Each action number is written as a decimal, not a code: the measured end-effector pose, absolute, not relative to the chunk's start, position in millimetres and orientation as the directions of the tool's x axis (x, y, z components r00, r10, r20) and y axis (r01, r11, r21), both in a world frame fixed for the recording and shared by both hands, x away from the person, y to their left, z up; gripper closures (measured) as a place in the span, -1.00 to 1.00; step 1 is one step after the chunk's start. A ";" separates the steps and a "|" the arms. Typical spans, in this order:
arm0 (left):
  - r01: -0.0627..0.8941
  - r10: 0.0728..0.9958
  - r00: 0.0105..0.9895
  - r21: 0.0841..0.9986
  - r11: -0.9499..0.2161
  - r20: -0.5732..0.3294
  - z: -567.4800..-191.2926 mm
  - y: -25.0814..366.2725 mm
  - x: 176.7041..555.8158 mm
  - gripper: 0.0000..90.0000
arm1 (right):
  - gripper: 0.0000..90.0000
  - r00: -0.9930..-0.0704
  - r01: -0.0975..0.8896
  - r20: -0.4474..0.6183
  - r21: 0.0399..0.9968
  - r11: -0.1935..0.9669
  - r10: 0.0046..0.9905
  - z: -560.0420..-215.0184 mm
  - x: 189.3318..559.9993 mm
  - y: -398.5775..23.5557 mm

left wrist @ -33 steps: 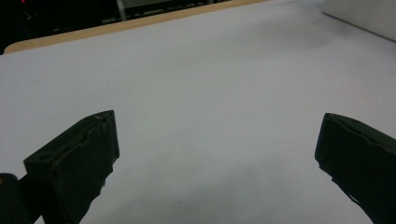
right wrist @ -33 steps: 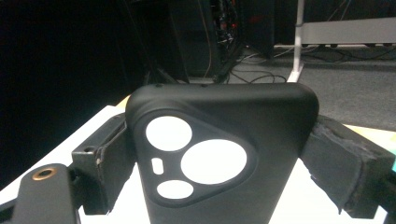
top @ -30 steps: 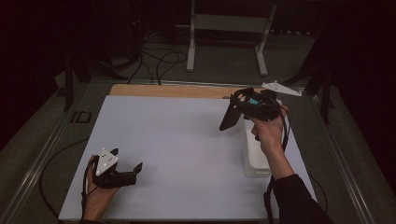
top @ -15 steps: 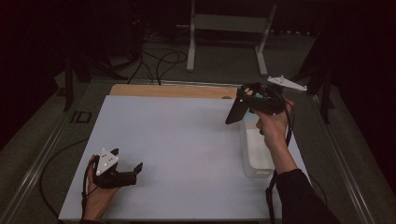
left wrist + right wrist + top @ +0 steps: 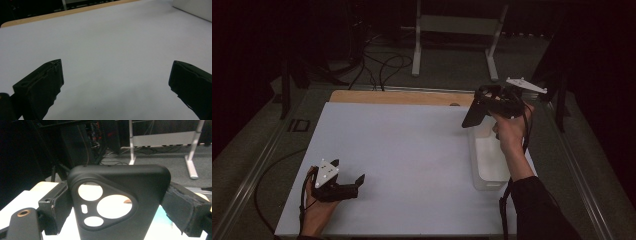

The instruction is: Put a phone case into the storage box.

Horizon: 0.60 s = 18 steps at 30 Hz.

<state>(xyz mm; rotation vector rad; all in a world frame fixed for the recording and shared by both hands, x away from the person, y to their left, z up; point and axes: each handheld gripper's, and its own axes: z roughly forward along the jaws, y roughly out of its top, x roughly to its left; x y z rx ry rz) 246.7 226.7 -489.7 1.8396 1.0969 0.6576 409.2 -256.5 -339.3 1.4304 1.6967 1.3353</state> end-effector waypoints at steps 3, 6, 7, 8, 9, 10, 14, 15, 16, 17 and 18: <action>0.421 0.880 0.474 0.876 -0.236 0.009 -489.9 226.2 246.7 -0.99 | -0.68 -0.270 0.399 0.169 0.915 -0.050 0.948 -339.6 411.4 -258.4; 0.422 0.881 0.472 0.876 -0.233 0.007 -489.9 226.5 246.7 -0.99 | -0.68 -0.252 0.398 0.148 0.917 -0.037 0.956 -340.0 413.3 -260.3; 0.422 0.881 0.472 0.876 -0.232 0.006 -489.9 226.6 246.7 -0.99 | -0.68 -0.246 0.397 0.142 0.917 -0.034 0.959 -340.2 413.8 -261.0; 0.422 0.881 0.472 0.876 -0.232 0.006 -489.9 226.6 246.7 -0.99 | -0.68 -0.246 0.397 0.142 0.917 -0.034 0.959 -340.2 413.8 -261.0; 0.422 0.881 0.472 0.876 -0.233 0.007 -490.0 226.5 246.7 -0.99 | -0.68 -0.241 0.397 0.135 0.917 -0.029 0.961 -340.5 414.3 -262.1; 0.422 0.881 0.472 0.876 -0.233 0.007 -490.0 226.5 246.7 -0.99 | -0.68 -0.232 0.397 0.131 0.917 -0.029 0.964 -340.9 414.9 -263.8; 0.423 0.881 0.473 0.875 -0.235 0.008 -490.0 226.2 246.8 -0.99 | -0.69 -0.203 0.401 0.114 0.916 -0.023 0.973 -342.4 416.9 -269.0; 0.425 0.881 0.472 0.874 -0.236 0.009 -490.1 226.1 246.9 -0.99 | -0.69 -0.200 0.403 0.115 0.915 -0.026 0.973 -342.6 417.2 -269.4; 0.425 0.881 0.473 0.874 -0.237 0.009 -490.2 226.0 246.9 -0.99 | -0.69 -0.194 0.405 0.116 0.914 -0.028 0.974 -343.2 417.9 -270.8; 0.425 0.881 0.473 0.874 -0.237 0.009 -490.2 226.0 246.9 -0.99 | -0.69 -0.189 0.407 0.110 0.913 -0.024 0.976 -343.6 418.3 -271.9; 0.424 0.881 0.473 0.874 -0.236 0.009 -490.2 225.8 246.9 -0.99 | -0.69 -0.182 0.408 0.106 0.913 -0.023 0.978 -344.3 419.0 -273.1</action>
